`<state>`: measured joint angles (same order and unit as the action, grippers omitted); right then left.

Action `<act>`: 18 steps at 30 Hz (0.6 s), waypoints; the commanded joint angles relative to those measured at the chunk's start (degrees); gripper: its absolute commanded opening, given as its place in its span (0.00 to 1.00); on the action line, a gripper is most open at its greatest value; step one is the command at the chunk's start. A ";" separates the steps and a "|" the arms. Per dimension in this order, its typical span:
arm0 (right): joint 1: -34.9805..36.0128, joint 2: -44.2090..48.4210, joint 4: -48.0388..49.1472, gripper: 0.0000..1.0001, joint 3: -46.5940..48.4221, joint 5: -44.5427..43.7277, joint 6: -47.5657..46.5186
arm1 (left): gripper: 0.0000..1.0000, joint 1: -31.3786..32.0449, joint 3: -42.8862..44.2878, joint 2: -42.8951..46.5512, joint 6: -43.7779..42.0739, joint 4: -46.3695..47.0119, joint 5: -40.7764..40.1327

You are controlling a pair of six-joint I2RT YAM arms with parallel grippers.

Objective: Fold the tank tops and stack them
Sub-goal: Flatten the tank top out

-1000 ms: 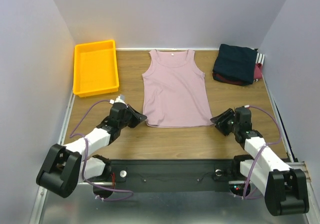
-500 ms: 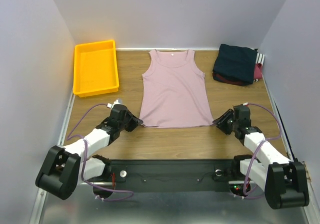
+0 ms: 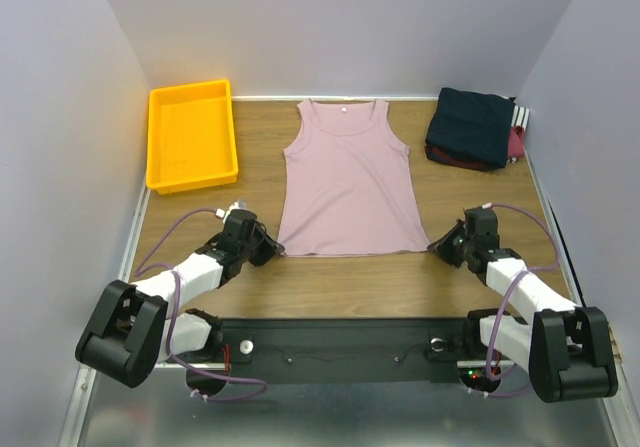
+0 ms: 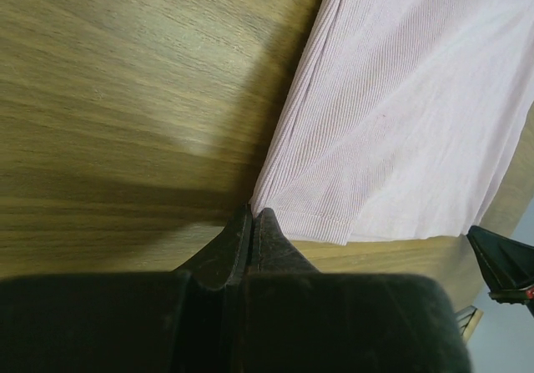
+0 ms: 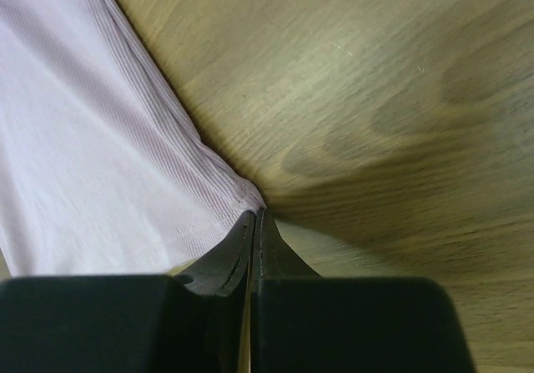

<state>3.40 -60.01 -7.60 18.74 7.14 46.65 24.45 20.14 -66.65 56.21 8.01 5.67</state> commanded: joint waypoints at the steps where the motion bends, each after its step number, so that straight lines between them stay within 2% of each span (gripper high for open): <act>1: -0.50 0.94 -2.58 0.00 4.89 -6.85 -2.17 | 0.00 0.43 0.43 0.38 -2.32 -1.50 -0.66; 4: -3.04 1.82 -5.67 0.00 7.27 -8.46 -3.41 | 0.00 0.51 -0.10 0.47 -2.86 -1.77 0.47; 9: -9.37 5.25 -9.71 0.00 6.66 -4.50 -5.78 | 0.00 1.83 -2.38 0.65 -2.59 -1.16 2.23; 13: -10.08 7.80 -12.00 0.01 6.22 -1.87 -4.91 | 0.00 3.76 -3.70 1.09 -1.54 -0.19 3.20; 14: -9.99 8.06 -12.27 0.14 5.96 -0.04 -4.04 | 0.00 4.64 -3.79 1.17 -1.54 -0.19 3.73; 15: -10.08 8.59 -12.27 0.20 5.95 0.50 -3.85 | 0.00 4.91 -3.71 1.35 -1.62 -0.19 3.99; 16: -10.08 8.77 -12.27 0.27 5.95 1.03 -3.85 | 0.04 5.17 -3.62 1.96 -1.97 -0.19 5.04; 17: -10.08 8.94 -12.62 0.41 6.39 0.78 -4.46 | 0.09 5.43 -3.27 2.49 -2.15 -0.19 5.66; 18: -10.08 9.20 -12.88 0.48 6.83 0.43 -4.73 | 0.15 5.61 -3.18 3.36 -2.33 -0.19 6.19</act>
<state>-6.04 -52.18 -18.94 24.38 6.04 42.70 29.21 17.65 -65.73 54.83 8.82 9.76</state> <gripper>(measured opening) 0.410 0.110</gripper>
